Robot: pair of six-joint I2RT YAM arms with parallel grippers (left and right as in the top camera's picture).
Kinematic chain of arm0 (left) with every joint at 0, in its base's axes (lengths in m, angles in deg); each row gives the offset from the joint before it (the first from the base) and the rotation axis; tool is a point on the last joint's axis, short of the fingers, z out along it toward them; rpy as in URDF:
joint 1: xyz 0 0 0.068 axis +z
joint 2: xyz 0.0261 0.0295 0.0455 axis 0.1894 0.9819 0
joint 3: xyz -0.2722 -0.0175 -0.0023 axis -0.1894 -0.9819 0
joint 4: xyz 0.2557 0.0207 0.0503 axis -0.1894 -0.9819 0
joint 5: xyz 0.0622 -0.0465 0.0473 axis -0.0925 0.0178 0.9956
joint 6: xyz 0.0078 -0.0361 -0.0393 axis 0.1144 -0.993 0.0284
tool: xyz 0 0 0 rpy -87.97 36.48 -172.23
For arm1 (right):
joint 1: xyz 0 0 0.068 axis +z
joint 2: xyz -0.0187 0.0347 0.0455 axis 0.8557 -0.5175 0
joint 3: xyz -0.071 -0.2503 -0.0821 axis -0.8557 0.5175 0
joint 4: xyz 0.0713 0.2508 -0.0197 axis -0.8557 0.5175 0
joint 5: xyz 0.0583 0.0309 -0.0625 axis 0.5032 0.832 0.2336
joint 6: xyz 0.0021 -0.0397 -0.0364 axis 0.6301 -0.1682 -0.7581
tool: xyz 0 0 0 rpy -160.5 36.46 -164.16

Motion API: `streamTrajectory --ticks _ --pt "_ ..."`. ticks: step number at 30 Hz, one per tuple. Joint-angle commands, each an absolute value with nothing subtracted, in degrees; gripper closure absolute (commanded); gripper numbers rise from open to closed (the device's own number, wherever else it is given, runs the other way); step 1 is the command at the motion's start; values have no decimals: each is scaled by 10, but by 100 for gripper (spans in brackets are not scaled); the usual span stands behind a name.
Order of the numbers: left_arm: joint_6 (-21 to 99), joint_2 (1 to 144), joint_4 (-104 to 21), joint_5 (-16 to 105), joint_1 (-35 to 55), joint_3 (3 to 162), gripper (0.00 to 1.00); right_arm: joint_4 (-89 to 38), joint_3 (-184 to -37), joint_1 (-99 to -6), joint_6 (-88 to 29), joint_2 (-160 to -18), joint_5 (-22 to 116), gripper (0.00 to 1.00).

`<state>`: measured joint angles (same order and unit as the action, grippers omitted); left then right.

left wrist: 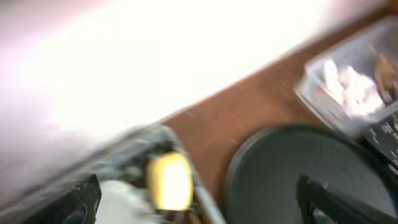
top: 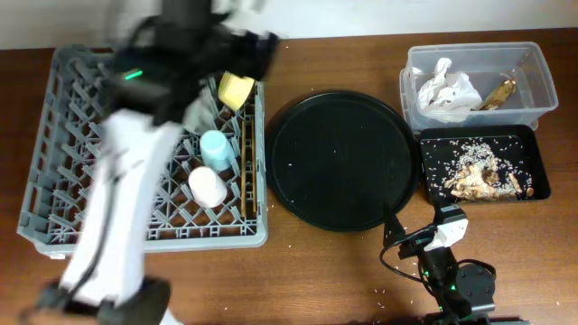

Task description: Sort waste into correct bins and load items into the dishwasher rack

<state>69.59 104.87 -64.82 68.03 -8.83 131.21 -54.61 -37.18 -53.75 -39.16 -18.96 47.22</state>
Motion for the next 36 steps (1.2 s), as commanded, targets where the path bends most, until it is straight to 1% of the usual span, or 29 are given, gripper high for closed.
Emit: streamTrajectory --ticks 1,4,5,6,8,9,11,15,17,19,21,36 --pt "725 901 -616 681 -12 1224 1 -546 -367 -533 -396 -183 475 2" --pt "725 736 -530 672 57 1007 1 -546 -367 -533 -396 -183 475 2" --pt "725 674 -478 673 75 914 1 -546 -367 -533 -396 -183 475 1" --pt "725 584 -389 673 98 774 1 -546 -367 -533 -396 -183 475 1" --pt "725 481 -306 673 124 618 1 -546 -367 -533 -396 -183 475 2" --pt "725 396 -244 673 142 493 1 -546 -367 -533 -396 -183 475 2" --pt "725 276 -144 672 151 314 1 -546 -367 -533 -396 -183 475 2" --pt "725 100 -33 647 151 100 1 -546 -367 -533 -396 -183 475 1" --pt "731 39 -32 650 151 50 1 -546 -367 -533 -396 -183 475 2" --pt "740 8 -52 650 151 32 1 -546 -367 -533 -396 -183 475 2" --pt "740 8 -114 653 151 32 1 -546 -367 -533 -396 -183 475 2" --pt "737 8 -116 658 151 33 1 -546 -367 -533 -396 -183 475 2"
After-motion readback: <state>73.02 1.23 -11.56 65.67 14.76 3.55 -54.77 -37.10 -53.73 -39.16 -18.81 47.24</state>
